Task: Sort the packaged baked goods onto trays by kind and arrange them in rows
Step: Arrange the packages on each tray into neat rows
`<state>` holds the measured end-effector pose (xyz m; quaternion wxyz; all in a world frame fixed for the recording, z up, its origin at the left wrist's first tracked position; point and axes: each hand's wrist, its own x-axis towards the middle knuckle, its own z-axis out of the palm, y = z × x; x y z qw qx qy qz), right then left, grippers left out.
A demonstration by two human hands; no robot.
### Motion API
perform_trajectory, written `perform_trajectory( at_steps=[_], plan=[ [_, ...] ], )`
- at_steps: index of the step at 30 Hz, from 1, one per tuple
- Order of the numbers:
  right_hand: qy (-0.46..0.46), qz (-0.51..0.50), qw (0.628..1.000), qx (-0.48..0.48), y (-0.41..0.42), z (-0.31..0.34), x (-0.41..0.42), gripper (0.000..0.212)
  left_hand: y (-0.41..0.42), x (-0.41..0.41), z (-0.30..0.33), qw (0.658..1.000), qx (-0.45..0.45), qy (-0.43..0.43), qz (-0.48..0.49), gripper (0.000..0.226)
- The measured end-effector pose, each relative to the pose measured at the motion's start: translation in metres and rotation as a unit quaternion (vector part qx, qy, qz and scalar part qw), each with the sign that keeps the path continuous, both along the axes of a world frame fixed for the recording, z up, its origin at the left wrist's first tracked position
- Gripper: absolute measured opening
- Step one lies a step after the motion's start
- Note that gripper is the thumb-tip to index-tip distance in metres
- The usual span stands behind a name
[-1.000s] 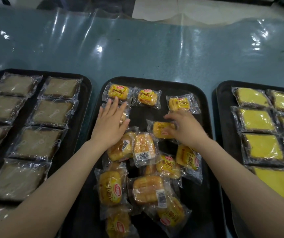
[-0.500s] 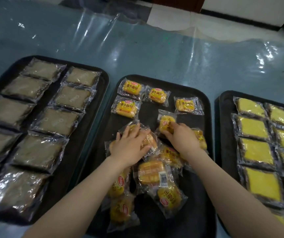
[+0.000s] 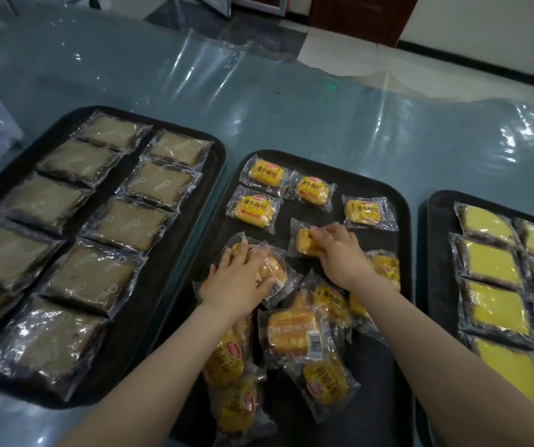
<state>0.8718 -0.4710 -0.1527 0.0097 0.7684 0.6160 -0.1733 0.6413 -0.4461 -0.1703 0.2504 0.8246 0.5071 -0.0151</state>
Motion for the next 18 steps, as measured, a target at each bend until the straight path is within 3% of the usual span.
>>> perform_trajectory(
  at_steps=[7, 13, 18],
  plan=[
    [-0.087, 0.04, 0.995, 0.039, 0.016, 0.001, -0.027, 0.059, 0.004, 0.001, 0.0, 1.0, -0.018, 0.011, 0.01, 0.062],
    [0.007, 0.028, 0.999, -0.032, 0.008, 0.008, -0.02, 0.07, 0.0, 0.004, 0.005, 0.999, -0.026, 0.027, 0.009, 0.061],
    [0.026, -0.061, 0.993, 0.096, -0.033, 0.031, 0.001, 0.047, -0.006, 0.001, 0.011, 0.999, 0.026, 0.026, -0.024, 0.065]
  ],
)
